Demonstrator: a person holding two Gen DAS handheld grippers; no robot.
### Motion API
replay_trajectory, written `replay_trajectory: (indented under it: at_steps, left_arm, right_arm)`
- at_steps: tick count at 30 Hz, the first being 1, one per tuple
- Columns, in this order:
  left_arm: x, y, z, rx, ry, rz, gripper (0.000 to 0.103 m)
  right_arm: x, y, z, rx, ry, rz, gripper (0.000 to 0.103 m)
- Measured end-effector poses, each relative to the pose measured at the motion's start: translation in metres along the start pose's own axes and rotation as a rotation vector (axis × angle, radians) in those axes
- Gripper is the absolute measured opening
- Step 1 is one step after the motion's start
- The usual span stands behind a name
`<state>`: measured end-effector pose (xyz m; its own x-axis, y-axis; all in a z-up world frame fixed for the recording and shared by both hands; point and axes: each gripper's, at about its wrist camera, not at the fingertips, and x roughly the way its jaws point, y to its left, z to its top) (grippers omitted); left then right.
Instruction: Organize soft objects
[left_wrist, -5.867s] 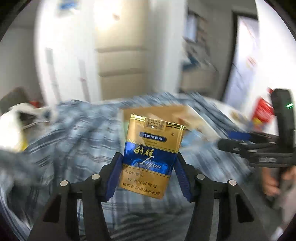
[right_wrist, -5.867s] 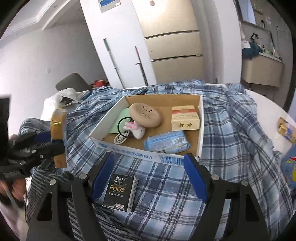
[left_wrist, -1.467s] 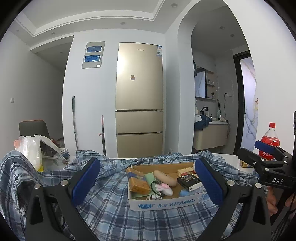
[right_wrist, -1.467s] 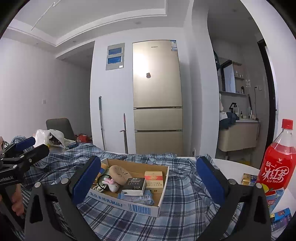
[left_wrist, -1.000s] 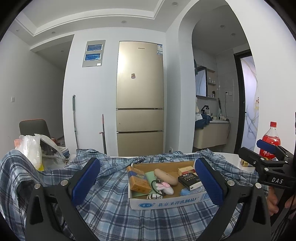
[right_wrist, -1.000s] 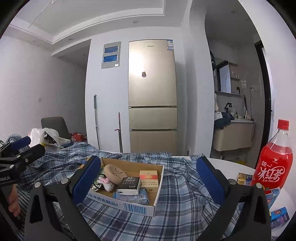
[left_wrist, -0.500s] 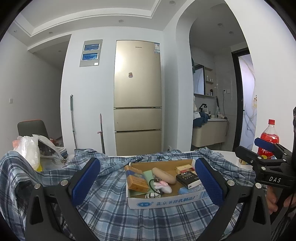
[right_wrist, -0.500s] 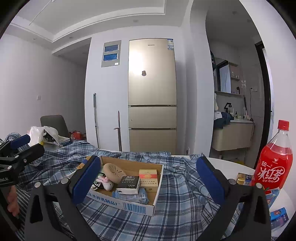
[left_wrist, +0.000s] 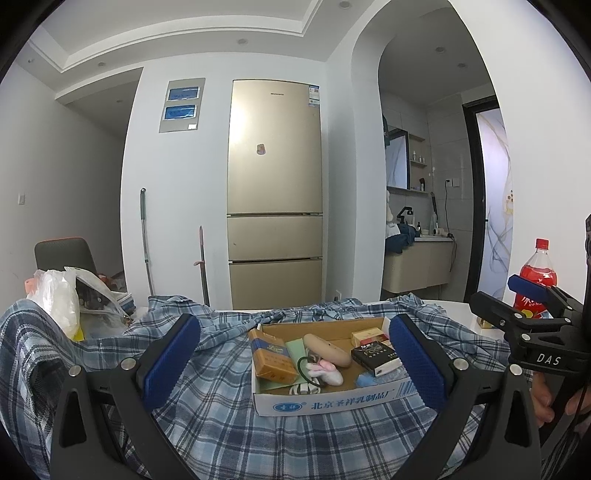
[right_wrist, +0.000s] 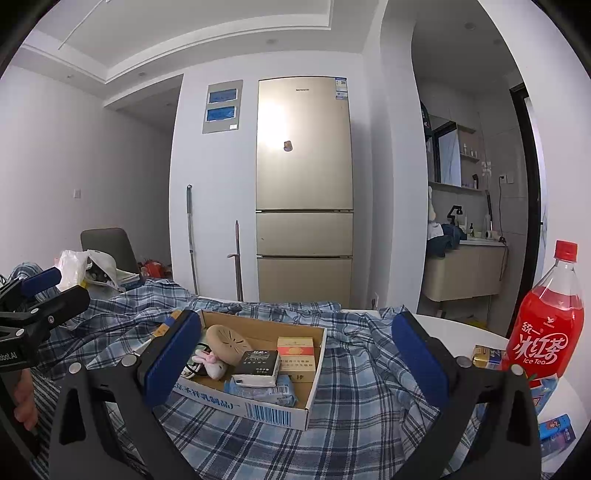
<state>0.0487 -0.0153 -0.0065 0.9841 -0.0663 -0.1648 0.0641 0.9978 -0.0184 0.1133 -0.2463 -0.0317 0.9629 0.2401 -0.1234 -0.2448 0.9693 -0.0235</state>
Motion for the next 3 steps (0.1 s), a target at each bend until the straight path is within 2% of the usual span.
replay_trajectory:
  at_steps: [3]
  left_arm:
    - [0.0005,-0.0013,-0.0005,0.010,0.015,-0.010,0.103]
  right_arm:
    - [0.0003,0.0000,0.0003,0.001,-0.001,0.001,0.103]
